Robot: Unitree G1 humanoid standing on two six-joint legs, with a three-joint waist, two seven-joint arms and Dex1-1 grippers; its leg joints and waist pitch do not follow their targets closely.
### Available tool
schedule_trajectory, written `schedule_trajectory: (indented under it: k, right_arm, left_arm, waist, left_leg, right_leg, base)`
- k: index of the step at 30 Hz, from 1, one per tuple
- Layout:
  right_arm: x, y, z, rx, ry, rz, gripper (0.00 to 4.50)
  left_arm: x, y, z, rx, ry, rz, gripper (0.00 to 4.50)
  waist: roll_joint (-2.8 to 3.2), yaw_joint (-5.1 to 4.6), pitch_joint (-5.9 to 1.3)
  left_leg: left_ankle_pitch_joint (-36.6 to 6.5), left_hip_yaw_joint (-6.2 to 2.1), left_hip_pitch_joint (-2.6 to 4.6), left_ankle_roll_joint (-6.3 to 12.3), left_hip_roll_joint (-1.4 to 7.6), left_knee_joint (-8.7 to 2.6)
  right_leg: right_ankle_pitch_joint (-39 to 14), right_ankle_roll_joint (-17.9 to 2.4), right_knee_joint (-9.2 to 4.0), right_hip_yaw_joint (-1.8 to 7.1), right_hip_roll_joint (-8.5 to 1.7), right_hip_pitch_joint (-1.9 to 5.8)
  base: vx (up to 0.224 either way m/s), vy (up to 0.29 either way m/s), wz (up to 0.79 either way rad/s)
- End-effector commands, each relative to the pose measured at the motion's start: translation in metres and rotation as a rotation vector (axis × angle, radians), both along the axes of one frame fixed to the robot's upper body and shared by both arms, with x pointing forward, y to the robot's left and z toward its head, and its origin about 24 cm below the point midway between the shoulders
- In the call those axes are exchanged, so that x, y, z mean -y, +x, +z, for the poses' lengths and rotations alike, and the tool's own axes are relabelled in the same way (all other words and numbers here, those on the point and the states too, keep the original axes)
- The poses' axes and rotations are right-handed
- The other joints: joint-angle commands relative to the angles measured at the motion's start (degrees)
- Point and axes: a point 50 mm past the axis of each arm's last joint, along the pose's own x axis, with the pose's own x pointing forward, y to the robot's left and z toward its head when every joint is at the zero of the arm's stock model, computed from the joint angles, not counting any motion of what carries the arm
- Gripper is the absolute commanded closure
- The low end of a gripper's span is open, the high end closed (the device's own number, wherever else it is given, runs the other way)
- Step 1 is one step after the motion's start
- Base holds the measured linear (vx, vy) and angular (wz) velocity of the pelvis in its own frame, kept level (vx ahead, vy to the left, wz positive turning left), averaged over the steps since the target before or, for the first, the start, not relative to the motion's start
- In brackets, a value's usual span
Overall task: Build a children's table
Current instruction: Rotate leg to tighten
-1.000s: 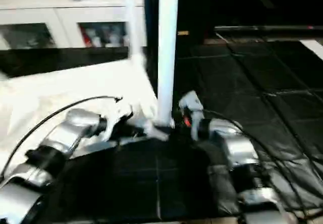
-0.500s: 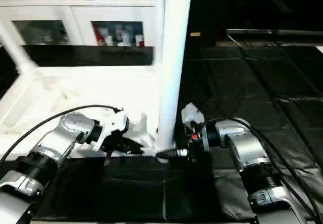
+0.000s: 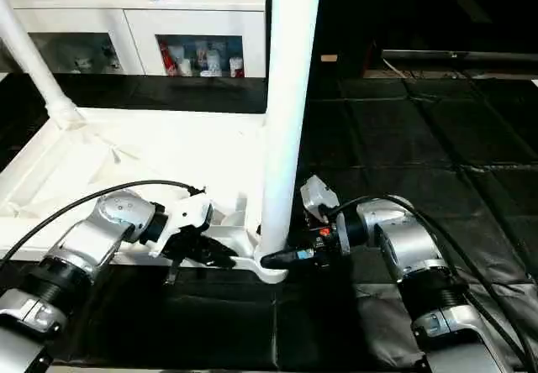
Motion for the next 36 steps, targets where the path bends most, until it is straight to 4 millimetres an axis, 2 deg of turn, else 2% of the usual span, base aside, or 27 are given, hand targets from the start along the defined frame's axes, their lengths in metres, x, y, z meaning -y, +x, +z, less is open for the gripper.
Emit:
schedule_trajectory:
  k: [1, 3, 6, 16, 20, 21, 22, 23, 24, 25, 26, 28, 29, 30, 31, 32, 33, 34, 35, 36]
  right_arm:
    - [-0.001, -0.001, 0.000, -0.007, 0.005, 0.037, 1.96]
    - [-0.001, -0.002, 0.000, -0.006, 0.005, 0.040, 2.24]
    - [-0.001, -0.002, 0.000, -0.008, 0.004, 0.041, 2.36]
    - [-0.003, -0.003, -0.005, -0.011, 0.001, 0.002, 2.44]
    - [-0.012, -0.003, -0.011, -0.058, 0.025, -0.137, 2.46]
    - [-0.016, -0.001, -0.013, -0.067, 0.022, -0.195, 2.46]
    - [-0.019, 0.001, -0.015, -0.066, 0.020, -0.240, 2.46]
    - [-0.022, 0.003, -0.017, -0.064, 0.018, -0.286, 2.47]
    - [-0.022, 0.003, -0.017, -0.063, 0.018, -0.292, 2.47]
    - [-0.029, 0.009, -0.020, -0.042, 0.001, -0.376, 2.49]
    - [-0.030, 0.010, -0.021, -0.038, -0.003, -0.388, 2.49]
    - [-0.037, 0.019, -0.023, -0.036, -0.015, -0.486, 2.50]
    - [-0.048, 0.030, -0.024, -0.060, -0.016, -0.614, 2.50]
    - [-0.054, 0.034, -0.024, -0.075, -0.014, -0.667, 2.51]
    - [-0.059, 0.037, -0.023, -0.088, -0.009, -0.697, 2.51]
    - [-0.062, 0.038, -0.023, -0.098, -0.005, -0.723, 2.51]
    - [-0.064, 0.039, -0.022, -0.104, -0.003, -0.737, 2.51]
    - [-0.069, 0.042, -0.021, -0.107, -0.009, -0.768, 2.51]
    - [-0.074, 0.044, -0.021, -0.104, -0.017, -0.792, 2.51]
    - [-0.079, 0.045, -0.020, -0.102, -0.021, -0.799, 2.51]
  left_arm:
    - [0.002, -0.001, 0.003, 0.011, 0.005, -0.038, 4.50]
    - [0.002, -0.001, 0.003, 0.010, 0.006, -0.035, 4.50]
    - [0.001, 0.000, 0.002, 0.012, 0.007, -0.027, 4.50]
    - [0.005, 0.006, 0.001, 0.015, -0.016, 0.064, 4.50]
    - [0.014, 0.016, 0.002, 0.006, -0.056, 0.198, 4.50]
    - [0.017, 0.018, 0.003, -0.002, -0.073, 0.225, 4.50]
    - [0.019, 0.019, 0.003, -0.008, -0.083, 0.241, 4.50]
    - [0.022, 0.020, 0.004, -0.014, -0.093, 0.258, 4.50]
    - [0.022, 0.020, 0.004, -0.014, -0.094, 0.259, 4.50]
    - [0.028, 0.023, 0.005, -0.015, -0.102, 0.296, 4.50]
    - [0.028, 0.024, 0.006, -0.015, -0.102, 0.303, 4.50]
    - [0.035, 0.029, 0.006, -0.008, -0.109, 0.360, 4.50]
    - [0.044, 0.038, 0.007, 0.003, -0.122, 0.463, 4.50]
    - [0.049, 0.042, 0.007, 0.006, -0.130, 0.512, 4.50]
    - [0.052, 0.045, 0.008, 0.008, -0.138, 0.547, 4.50]
    - [0.055, 0.047, 0.009, 0.010, -0.144, 0.575, 4.50]
    - [0.056, 0.048, 0.010, 0.010, -0.148, 0.591, 4.50]
    - [0.059, 0.050, 0.012, 0.010, -0.158, 0.608, 4.50]
    - [0.062, 0.051, 0.014, 0.011, -0.166, 0.621, 4.50]
    - [0.065, 0.052, 0.016, 0.016, -0.170, 0.629, 4.50]
  waist:
    - [-0.70, -0.32, -4.20]
    - [-0.67, -0.34, -4.18]
    - [-0.58, -0.36, -4.09]
    - [-0.54, -0.37, -3.96]
    - [-0.61, -0.52, -3.44]
    - [-0.49, -0.82, -3.37]
    - [-0.49, -0.82, -3.37]
    - [-0.70, -1.38, -3.24]
    - [-0.78, -1.66, -3.26]
    - [-0.65, -2.31, -3.13]
    - [-0.35, -2.80, -2.95]
    - [-0.57, -3.55, -3.06]
    - [-0.61, -4.25, -3.00]
    - [-0.24, -5.02, -3.07]
    - [0.00, -5.65, -3.23]
    - [0.08, -5.89, -3.22]
    - [0.43, -6.30, -3.27]
    - [0.18, -6.82, -3.46]
    - [0.11, -6.94, -3.44]
    - [-0.11, -7.03, -3.46]
  left_leg:
    - [-11.31, 0.62, 0.15, 3.93, 0.50, -3.85]
    - [-11.75, 0.63, 0.15, 3.83, 0.49, -3.88]
    - [-12.44, 0.61, 0.13, 3.57, 0.46, -3.92]
    - [-14.52, 0.60, 0.34, 2.85, 0.43, -3.92]
    - [-17.03, 0.56, 0.57, 2.17, 0.25, -4.12]
    - [-17.90, 0.26, 0.47, 1.52, -0.01, -4.28]
    - [-17.90, 0.26, 0.47, 1.52, -0.01, -4.28]
    - [-18.95, 0.19, 0.67, 0.87, -0.26, -4.23]
    - [-19.24, 0.10, 0.64, 0.80, -0.42, -4.18]
    - [-19.79, -0.24, 0.08, 0.81, -0.41, -4.38]
    - [-20.80, -0.38, 0.06, 0.50, -0.67, -4.26]
    - [-21.47, -0.47, 0.24, 0.46, -0.96, -4.00]
    - [-21.45, -0.71, -0.06, 0.43, -1.10, -4.03]
    - [-21.93, -1.00, -0.01, 0.02, -1.26, -3.92]
    - [-22.71, -1.42, -0.14, 0.01, -1.23, -3.94]
    - [-22.98, -1.53, -0.28, 0.31, -1.17, -4.09]
    - [-24.02, -1.78, -0.25, 0.94, -0.88, -4.36]
    - [-23.83, -1.93, -0.75, 1.47, -0.74, -4.55]
    - [-23.70, -1.95, -0.96, 1.59, -0.75, -4.69]
    - [-23.59, -1.67, -0.51, 1.95, -0.95, -4.51]
  right_leg:
    - [-14.68, -13.38, -3.08, 2.09, -1.59, 3.19]
    - [-15.06, -13.30, -3.16, 2.08, -1.60, 3.21]
    - [-15.71, -13.20, -3.21, 2.08, -1.58, 3.20]
    - [-18.90, -12.31, -3.51, 2.14, -1.56, 2.97]
    - [-25.00, -10.18, -4.26, 2.06, -1.53, 2.78]
    - [-28.52, -8.67, -4.50, 1.83, -1.61, 3.06]
    - [-28.52, -8.67, -4.50, 1.83, -1.61, 3.06]
    - [-32.16, -6.74, -5.15, 1.61, -1.62, 2.66]
    - [-33.08, -6.30, -5.25, 1.46, -1.62, 2.71]
    - [-34.35, -5.28, -5.41, 1.23, -1.66, 3.05]
    - [-36.82, -4.07, -5.89, 0.81, -1.67, 2.82]
    - [-38.48, -3.16, -6.37, 0.50, -1.66, 2.68]
    - [-38.88, -2.77, -6.50, 0.18, -1.62, 2.85]
    - [-39.11, -2.63, -6.66, -0.25, -1.57, 2.73]
    - [-38.39, -2.49, -6.75, -0.79, -1.60, 3.18]
    - [-37.28, -2.63, -6.94, -0.89, -1.55, 3.34]
    - [-34.62, -3.57, -6.98, -1.06, -1.63, 3.46]
    - [-31.11, -4.80, -6.62, -1.07, -1.75, 3.95]
    - [-30.39, -5.15, -6.53, -1.07, -1.75, 4.07]
    - [-30.09, -5.84, -6.68, -0.91, -1.74, 3.58]
  base:
    - [0.000, 0.000, 0.00]
    - [0.000, 0.000, 0.00]
    - [0.000, 0.000, 0.00]
    - [0.000, 0.000, 0.00]
    - [0.000, 0.000, 0.00]
    - [0.000, 0.000, 0.00]
    - [0.000, 0.000, 0.00]
    - [0.000, 0.000, 0.00]
    - [0.000, 0.000, 0.00]
    - [0.000, 0.000, 0.00]
    - [0.000, 0.000, 0.00]
    - [0.000, 0.000, 0.00]
    - [0.000, 0.000, 0.00]
    - [0.000, 0.000, 0.00]
    - [0.000, 0.000, 0.00]
    - [0.000, 0.000, 0.00]
    - [0.000, 0.000, 0.00]
    - [0.000, 0.000, 0.00]
    - [0.000, 0.000, 0.00]
    - [0.000, 0.000, 0.00]
